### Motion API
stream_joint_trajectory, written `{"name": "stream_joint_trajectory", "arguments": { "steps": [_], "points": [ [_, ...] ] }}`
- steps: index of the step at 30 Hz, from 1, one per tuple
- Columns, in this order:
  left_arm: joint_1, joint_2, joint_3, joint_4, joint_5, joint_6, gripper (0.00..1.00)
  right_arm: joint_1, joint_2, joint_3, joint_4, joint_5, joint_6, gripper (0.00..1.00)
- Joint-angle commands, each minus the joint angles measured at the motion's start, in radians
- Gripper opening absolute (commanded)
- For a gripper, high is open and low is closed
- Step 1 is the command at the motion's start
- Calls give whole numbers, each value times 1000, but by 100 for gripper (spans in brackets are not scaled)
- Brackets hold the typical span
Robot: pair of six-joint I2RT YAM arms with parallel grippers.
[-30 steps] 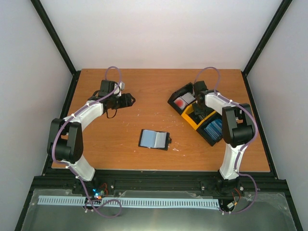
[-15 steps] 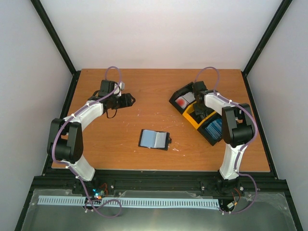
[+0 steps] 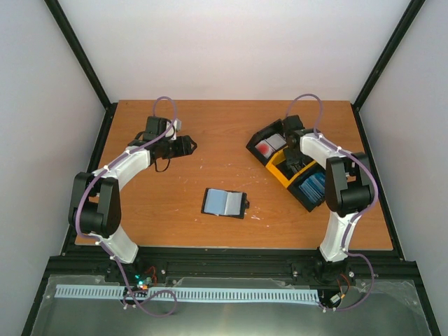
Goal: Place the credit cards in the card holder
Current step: Pick up the credit card from the storage box.
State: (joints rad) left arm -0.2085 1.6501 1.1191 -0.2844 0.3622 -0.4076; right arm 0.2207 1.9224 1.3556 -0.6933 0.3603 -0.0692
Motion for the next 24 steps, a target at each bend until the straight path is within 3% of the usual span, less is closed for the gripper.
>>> {"name": "stream_joint_trajectory", "arguments": {
  "steps": [1, 16, 24],
  "points": [
    [0, -27, 2, 23, -5, 24, 69, -23, -31, 27, -9, 35, -7, 16],
    [0, -23, 4, 22, -5, 26, 69, -32, -18, 22, 19, 83, -21, 8],
    [0, -24, 5, 22, -6, 24, 69, -32, 36, 44, 11, 54, -18, 14]
  ]
}}
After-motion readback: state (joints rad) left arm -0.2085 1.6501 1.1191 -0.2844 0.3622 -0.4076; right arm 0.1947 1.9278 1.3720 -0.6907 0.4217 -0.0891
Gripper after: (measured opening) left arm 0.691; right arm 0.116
